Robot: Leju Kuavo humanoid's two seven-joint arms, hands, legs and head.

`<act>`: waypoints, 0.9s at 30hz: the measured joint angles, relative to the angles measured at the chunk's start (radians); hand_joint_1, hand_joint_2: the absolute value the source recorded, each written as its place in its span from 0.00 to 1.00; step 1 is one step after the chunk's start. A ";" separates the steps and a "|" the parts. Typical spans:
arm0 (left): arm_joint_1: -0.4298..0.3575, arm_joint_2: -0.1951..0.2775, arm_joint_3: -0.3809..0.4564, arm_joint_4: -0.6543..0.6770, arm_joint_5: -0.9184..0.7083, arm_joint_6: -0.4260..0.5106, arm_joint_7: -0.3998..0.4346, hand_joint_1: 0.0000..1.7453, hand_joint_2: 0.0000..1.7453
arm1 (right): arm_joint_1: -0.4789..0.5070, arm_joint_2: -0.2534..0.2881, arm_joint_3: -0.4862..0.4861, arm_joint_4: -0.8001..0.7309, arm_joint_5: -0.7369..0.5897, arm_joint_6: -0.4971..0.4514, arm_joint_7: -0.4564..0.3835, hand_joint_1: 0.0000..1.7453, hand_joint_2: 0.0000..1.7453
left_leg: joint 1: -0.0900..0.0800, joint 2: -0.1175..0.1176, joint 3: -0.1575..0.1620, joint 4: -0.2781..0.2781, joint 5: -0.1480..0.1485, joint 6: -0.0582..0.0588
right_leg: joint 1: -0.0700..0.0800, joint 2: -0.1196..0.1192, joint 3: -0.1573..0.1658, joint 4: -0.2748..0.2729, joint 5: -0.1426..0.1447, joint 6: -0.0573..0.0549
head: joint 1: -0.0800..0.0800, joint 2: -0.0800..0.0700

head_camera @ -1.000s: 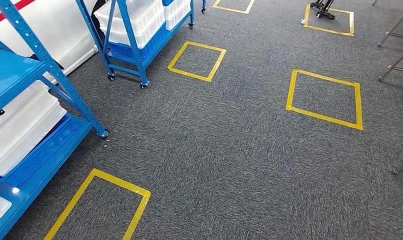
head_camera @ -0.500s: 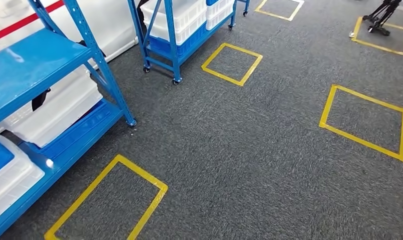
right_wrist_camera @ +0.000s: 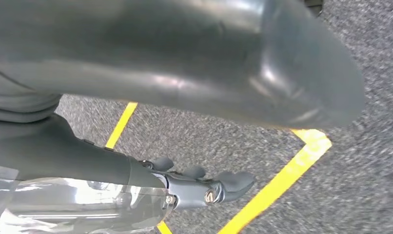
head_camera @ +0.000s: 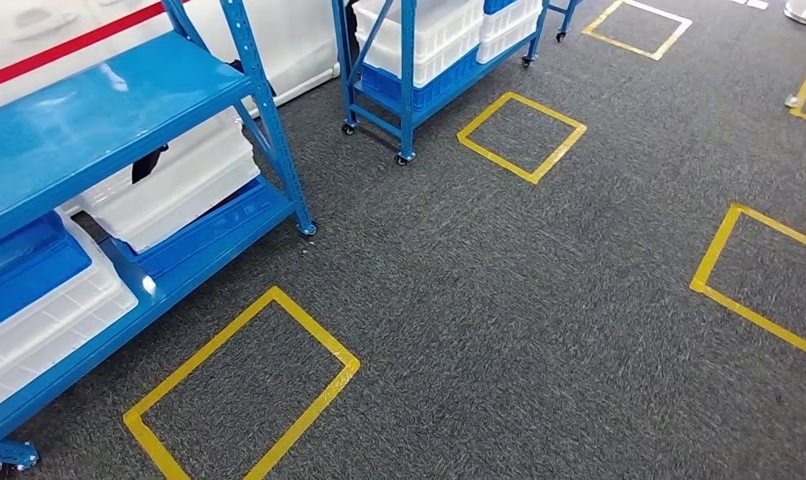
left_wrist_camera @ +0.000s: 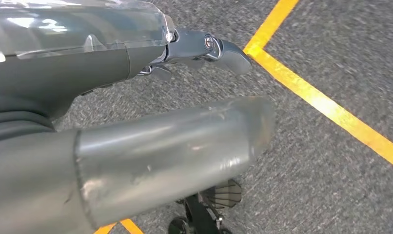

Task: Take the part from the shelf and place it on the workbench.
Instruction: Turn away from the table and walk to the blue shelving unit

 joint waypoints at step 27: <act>0.004 -0.002 0.000 0.000 -0.006 -0.002 0.005 0.00 0.00 | 0.006 0.008 0.001 0.000 0.034 0.005 0.019 0.00 0.00 | 0.012 -0.047 -0.086 0.173 -0.053 -0.021 | -0.008 0.036 -0.005 -0.011 0.016 -0.016 | -0.002 0.000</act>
